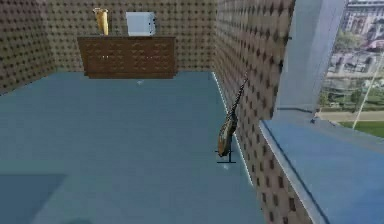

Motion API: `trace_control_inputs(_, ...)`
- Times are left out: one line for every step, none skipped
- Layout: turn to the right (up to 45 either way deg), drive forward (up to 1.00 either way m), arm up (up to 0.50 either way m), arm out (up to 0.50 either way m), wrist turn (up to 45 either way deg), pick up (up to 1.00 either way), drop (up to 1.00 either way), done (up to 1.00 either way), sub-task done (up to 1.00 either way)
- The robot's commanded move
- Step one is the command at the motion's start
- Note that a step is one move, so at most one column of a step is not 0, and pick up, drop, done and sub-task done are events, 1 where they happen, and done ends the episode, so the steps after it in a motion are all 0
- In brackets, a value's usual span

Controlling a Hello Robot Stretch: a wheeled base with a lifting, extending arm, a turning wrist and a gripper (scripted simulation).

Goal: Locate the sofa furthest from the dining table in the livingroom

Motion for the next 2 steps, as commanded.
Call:
trace_control_inputs(-45.0, 0.00, 0.00, 0.00, 0.0, 0.00, 0.00, 0.00, 0.00)
trace_control_inputs(0.0, 1.00, 0.00, 0.00, 0.0, 0.00, 0.00, 0.00, 0.00)
